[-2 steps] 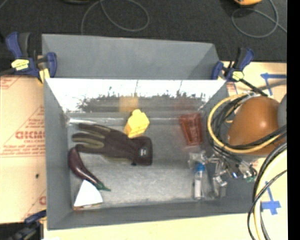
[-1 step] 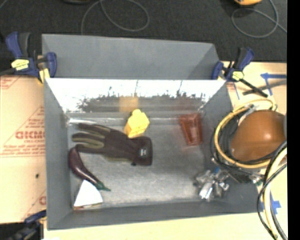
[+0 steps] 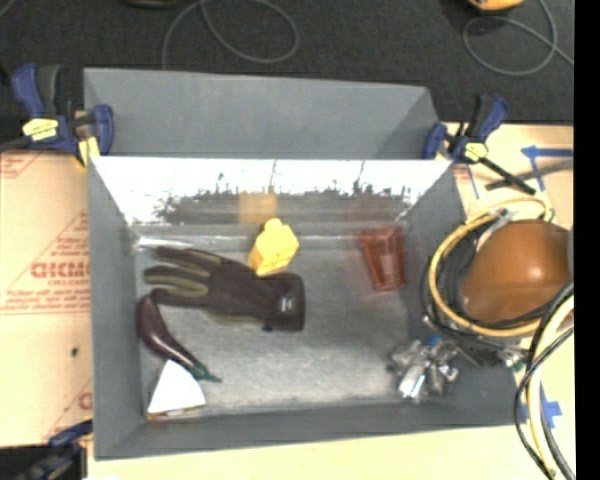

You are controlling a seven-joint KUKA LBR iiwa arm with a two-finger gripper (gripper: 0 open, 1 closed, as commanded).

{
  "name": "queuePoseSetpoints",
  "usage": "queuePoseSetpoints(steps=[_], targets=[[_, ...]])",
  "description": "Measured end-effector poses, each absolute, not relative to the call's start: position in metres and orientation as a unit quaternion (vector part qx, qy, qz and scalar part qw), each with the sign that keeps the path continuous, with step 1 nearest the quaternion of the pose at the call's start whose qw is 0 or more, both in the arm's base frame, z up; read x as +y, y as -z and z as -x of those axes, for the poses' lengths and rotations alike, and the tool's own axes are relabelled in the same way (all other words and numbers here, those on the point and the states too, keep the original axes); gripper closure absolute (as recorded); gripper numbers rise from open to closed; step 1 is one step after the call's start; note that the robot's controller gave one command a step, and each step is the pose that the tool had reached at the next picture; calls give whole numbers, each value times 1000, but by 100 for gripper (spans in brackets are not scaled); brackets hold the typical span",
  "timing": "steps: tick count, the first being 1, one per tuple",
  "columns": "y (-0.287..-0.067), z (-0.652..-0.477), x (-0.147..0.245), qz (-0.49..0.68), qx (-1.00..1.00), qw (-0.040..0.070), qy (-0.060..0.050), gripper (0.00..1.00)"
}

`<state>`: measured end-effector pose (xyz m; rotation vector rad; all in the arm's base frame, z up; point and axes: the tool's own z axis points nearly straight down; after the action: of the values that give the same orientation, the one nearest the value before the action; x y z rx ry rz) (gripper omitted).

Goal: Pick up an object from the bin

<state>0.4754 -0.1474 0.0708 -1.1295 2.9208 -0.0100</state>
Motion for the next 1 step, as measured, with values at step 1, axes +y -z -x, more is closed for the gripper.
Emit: queuePoseSetpoints(steps=[1], targets=[[-72,-475,-147,361,933,5,3,100]])
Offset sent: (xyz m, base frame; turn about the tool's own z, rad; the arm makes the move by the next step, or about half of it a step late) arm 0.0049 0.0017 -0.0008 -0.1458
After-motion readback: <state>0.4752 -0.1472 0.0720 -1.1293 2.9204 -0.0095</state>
